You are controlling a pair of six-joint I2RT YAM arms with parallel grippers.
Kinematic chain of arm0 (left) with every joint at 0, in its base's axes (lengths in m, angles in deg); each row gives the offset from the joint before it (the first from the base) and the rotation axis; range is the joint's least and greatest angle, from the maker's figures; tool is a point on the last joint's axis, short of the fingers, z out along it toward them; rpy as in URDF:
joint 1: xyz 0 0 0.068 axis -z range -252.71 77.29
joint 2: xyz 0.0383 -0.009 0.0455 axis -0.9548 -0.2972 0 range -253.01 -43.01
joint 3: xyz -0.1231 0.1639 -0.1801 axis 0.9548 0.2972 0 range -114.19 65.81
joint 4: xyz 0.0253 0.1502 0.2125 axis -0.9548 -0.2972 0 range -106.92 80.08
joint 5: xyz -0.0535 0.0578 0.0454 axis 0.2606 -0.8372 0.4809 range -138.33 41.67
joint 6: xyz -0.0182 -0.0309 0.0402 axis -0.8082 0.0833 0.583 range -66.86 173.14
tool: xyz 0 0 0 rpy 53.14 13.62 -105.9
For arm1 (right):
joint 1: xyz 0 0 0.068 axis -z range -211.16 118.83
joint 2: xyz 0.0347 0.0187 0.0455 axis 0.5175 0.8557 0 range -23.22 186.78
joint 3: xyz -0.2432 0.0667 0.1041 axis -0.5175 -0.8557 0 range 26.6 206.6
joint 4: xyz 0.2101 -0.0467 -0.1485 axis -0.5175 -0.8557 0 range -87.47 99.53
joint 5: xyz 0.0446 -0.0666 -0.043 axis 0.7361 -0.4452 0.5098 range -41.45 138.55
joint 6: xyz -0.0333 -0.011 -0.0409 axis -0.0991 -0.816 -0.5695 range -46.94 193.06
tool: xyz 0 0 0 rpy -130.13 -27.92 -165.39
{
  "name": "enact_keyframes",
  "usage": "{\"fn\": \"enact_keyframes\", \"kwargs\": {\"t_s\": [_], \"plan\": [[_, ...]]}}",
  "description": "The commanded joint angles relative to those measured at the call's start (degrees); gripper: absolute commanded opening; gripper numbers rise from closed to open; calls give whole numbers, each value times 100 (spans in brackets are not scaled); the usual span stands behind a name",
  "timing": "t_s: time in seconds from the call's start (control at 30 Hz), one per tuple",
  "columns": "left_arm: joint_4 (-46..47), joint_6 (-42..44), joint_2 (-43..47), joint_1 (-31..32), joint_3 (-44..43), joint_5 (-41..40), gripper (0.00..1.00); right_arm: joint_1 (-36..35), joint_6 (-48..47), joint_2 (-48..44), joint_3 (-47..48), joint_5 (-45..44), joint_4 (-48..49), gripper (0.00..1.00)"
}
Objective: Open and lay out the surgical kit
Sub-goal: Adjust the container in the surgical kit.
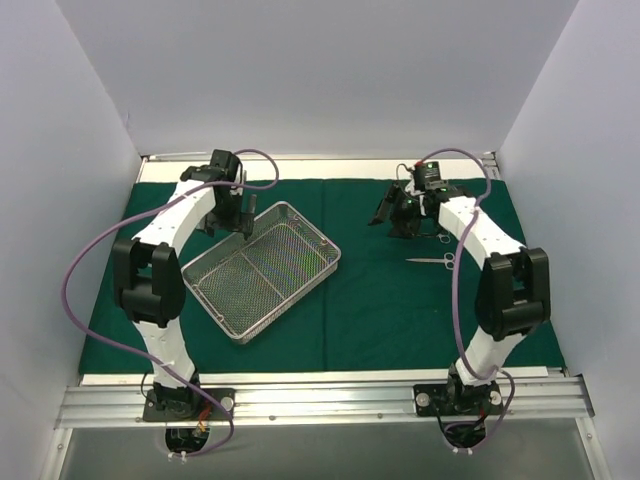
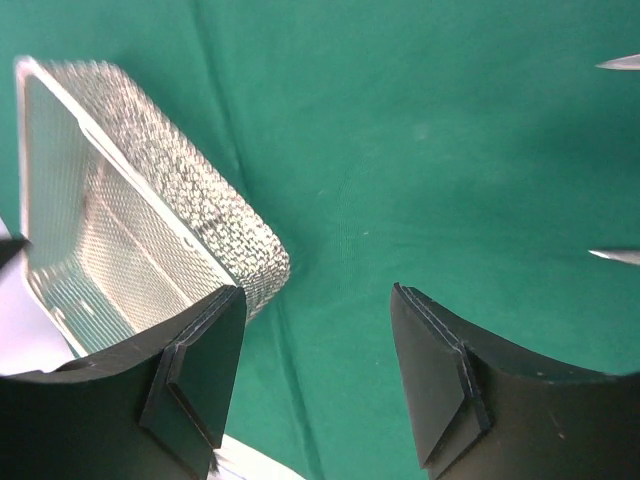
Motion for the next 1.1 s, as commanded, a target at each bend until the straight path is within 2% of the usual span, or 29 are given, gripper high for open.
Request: {"fn": "enact_keyframes", "kwargs": {"t_s": [0.0, 0.13, 0.37, 0.4, 0.43, 0.57, 0.6, 0.63, 0.93, 0.97, 1.07], "plan": [[-50, 319, 138, -55, -358, -725, 96, -269, -378, 287, 368, 459, -301, 60], [-235, 670, -398, -38, -736, -804, 95, -393, -545, 534, 614, 635, -494, 60], [11, 1084, -865, -3, -859, -752, 99, -411, -502, 455, 509, 785, -442, 60], [2, 1137, -909, -3, -868, -708, 92, -411, -493, 420, 457, 785, -416, 60], [2, 1146, -979, -20, -869, -690, 90, -411, -493, 342, 404, 767, -415, 60], [46, 1164, -1093, -38, -842, -654, 63, -376, -475, 174, 88, 723, -372, 60], [55, 1172, -1102, -29, -860, -672, 49, -367, -484, 148, 61, 714, -363, 60], [37, 1164, -1120, -29, -868, -672, 44, -358, -484, 104, 43, 714, -371, 60], [-130, 1146, -796, 15, -948, -751, 16, -332, -370, -81, -176, 714, -99, 60], [-156, 1146, -751, 24, -948, -778, 8, -332, -361, -90, -203, 732, -73, 60], [-209, 1137, -558, 76, -983, -909, 2, -323, -309, -90, -291, 793, 24, 60]]}}
